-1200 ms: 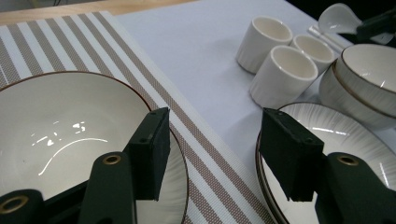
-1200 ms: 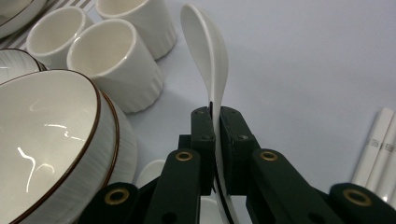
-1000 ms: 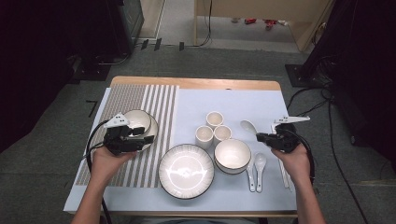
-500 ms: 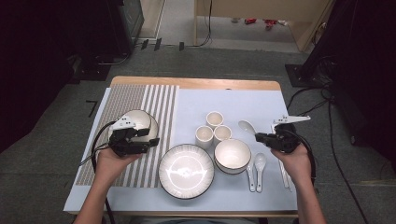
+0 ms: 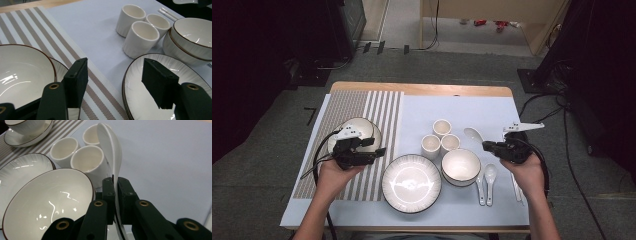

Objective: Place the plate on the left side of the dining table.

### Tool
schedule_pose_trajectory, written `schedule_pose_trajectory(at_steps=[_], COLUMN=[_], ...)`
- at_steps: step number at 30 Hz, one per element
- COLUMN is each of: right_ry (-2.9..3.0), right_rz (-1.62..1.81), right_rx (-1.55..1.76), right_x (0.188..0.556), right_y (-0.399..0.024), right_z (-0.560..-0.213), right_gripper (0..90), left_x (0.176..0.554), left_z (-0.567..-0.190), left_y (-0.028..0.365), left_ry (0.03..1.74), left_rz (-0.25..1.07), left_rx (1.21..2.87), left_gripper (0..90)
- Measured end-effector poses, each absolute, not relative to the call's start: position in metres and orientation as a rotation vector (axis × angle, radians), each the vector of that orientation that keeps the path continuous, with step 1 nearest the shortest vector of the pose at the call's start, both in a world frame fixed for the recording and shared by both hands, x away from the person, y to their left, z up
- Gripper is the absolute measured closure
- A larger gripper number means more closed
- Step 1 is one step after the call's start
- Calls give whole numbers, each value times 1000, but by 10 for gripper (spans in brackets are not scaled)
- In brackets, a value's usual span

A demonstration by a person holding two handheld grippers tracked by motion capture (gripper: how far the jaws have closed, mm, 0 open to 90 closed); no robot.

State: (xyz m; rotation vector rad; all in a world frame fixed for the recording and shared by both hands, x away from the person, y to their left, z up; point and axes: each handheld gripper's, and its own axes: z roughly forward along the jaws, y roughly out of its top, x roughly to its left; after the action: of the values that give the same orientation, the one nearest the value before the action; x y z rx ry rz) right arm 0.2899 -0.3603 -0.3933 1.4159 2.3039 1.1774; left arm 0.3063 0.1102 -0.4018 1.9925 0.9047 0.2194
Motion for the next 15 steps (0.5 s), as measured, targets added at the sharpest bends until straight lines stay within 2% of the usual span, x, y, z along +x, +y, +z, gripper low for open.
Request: schedule_pose_trajectory(at_steps=[7, 15], right_ry=[2311, 2332], right_rz=[1203, 1214], right_rx=[1401, 1376], right_x=[288, 286], right_y=[-357, -350], right_z=[-389, -384], right_gripper=[854, 854], left_x=[303, 301], left_z=[-401, -400], left_y=[103, 101], left_ry=[860, 844], left_rz=[177, 170], left_rx=[2000, 2003], left_gripper=[319, 348])
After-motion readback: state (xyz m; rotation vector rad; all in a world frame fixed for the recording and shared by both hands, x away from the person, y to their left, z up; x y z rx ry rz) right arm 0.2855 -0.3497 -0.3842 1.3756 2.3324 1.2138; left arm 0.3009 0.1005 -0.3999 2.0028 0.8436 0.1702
